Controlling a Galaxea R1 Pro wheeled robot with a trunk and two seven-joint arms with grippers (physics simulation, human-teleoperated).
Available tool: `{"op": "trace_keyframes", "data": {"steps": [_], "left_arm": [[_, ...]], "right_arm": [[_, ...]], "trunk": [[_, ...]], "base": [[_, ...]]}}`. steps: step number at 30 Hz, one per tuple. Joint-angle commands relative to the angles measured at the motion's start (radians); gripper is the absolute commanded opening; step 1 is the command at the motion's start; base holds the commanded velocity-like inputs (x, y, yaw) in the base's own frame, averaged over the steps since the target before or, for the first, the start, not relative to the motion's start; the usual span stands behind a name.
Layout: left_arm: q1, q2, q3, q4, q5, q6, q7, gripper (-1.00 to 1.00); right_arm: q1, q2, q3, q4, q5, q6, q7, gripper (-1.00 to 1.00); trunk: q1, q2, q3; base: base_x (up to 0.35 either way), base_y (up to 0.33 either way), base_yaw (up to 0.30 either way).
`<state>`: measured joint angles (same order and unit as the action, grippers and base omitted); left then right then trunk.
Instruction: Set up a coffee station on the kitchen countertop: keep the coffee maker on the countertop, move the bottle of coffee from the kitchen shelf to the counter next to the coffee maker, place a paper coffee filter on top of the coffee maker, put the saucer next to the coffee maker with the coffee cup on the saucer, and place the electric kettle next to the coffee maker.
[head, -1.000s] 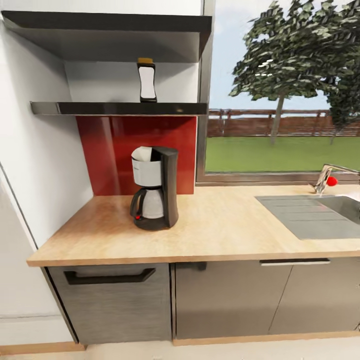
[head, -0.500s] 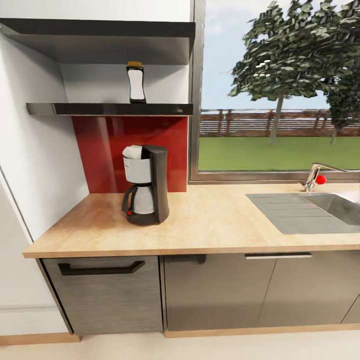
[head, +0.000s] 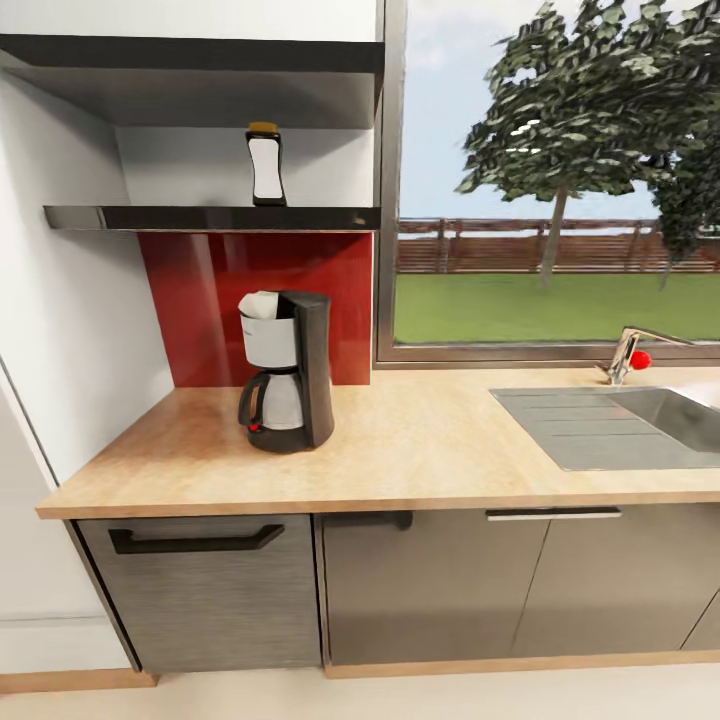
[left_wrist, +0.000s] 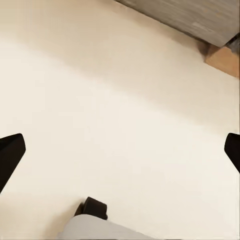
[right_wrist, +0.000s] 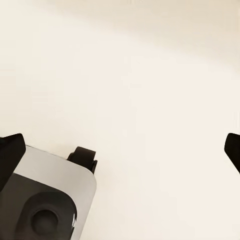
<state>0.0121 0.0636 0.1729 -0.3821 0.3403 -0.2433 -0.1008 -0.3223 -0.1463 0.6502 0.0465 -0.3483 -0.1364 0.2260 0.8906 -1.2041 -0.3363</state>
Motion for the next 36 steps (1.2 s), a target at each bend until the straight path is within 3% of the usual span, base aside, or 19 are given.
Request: {"op": "trace_keyframes", "data": {"steps": [1, 8, 11, 14, 17, 18, 22, 23, 24, 25, 26, 29, 34, 36], "left_arm": [[0.0, 0.0, -0.016, -0.032, 0.01, 0.015, -0.014, 1.0], [0.0, -0.001, -0.179, -0.216, 0.011, 0.143, -0.019, 1.0], [0.0, -0.002, -0.28, -0.352, 0.011, 0.243, -0.02, 1.0], [0.0, -0.003, -0.317, -0.441, 0.012, 0.301, -0.02, 1.0], [0.0, -0.005, -0.344, -0.589, 0.012, 0.392, -0.02, 1.0], [0.0, -0.005, -0.355, -0.777, 0.013, 0.501, -0.021, 1.0], [0.0, -0.01, -0.393, -1.003, 0.014, 0.65, -0.071, 1.0], [0.0, -0.041, -0.413, -1.101, 0.015, 0.74, -0.173, 1.0], [-0.009, -0.071, -0.42, -1.139, 0.014, 0.799, -0.256, 1.0], [-0.03, -0.088, -0.423, -1.155, 0.014, 0.835, -0.297, 1.0], [-0.093, -0.112, -0.425, -1.168, 0.014, 0.894, -0.333, 1.0], [-0.185, -0.139, -0.427, -1.177, 0.015, 0.979, -0.357, 1.0], [-0.378, -0.223, -0.427, -1.18, 0.015, 1.137, -0.389, 1.0], [-0.407, -0.234, -0.428, -1.18, 0.015, 1.157, -0.396, 1.0]], "right_arm": [[-0.001, 0.001, 0.008, 0.004, -0.011, -0.007, 0.007, 1.0], [-0.001, 0.0, 0.008, 0.004, -0.01, -0.007, 0.007, 1.0], [-0.002, -0.001, 0.008, 0.004, -0.011, -0.007, 0.007, 1.0], [-0.001, -0.001, 0.008, 0.004, -0.011, -0.007, 0.007, 1.0], [-0.002, -0.001, 0.008, 0.004, -0.011, -0.007, 0.007, 1.0], [-0.002, -0.001, 0.008, 0.004, -0.011, -0.008, 0.006, 1.0], [-0.002, -0.004, 0.008, 0.004, -0.011, -0.008, 0.006, 1.0], [-0.002, -0.004, 0.008, 0.004, -0.011, -0.008, 0.006, 1.0], [-0.002, -0.004, 0.008, 0.004, -0.011, -0.008, 0.006, 1.0], [-0.001, -0.004, 0.008, 0.004, -0.011, -0.008, 0.006, 1.0], [-0.002, -0.004, 0.008, 0.004, -0.011, -0.008, 0.006, 1.0], [-0.002, -0.004, 0.008, 0.004, -0.011, -0.008, 0.006, 1.0], [-0.002, -0.004, 0.008, 0.004, -0.011, -0.008, 0.006, 1.0], [-0.002, -0.004, 0.008, 0.004, -0.011, -0.008, 0.006, 1.0]], "trunk": [[0.0, -0.001, -0.001], [0.0, -0.001, -0.001], [0.0, -0.001, -0.001], [0.0, -0.001, -0.001], [0.0, -0.001, -0.001], [0.0, -0.001, -0.001], [0.0, -0.001, -0.001], [0.0, -0.001, -0.001], [0.0, -0.001, -0.001], [0.0, -0.001, -0.001], [0.0, -0.001, -0.001], [0.0, -0.001, -0.001], [0.0, -0.001, -0.001], [0.0, -0.001, -0.001]], "base": [[0.0, 0.0, 0.0], [0.0, 0.0, 0.0], [0.0, 0.0, 0.0], [0.0, 0.0, 0.0], [0.0, 0.0, 0.0], [0.0, 0.0, 0.0], [0.0, 0.0, 0.0], [0.0, 0.0, 0.0], [0.0, 0.0, 0.0], [0.0, 0.0, 0.0], [0.0, 0.0, 0.0], [0.0, 0.0, 0.0], [0.0, 0.0, 0.0], [0.0, 0.0, 0.0]]}}
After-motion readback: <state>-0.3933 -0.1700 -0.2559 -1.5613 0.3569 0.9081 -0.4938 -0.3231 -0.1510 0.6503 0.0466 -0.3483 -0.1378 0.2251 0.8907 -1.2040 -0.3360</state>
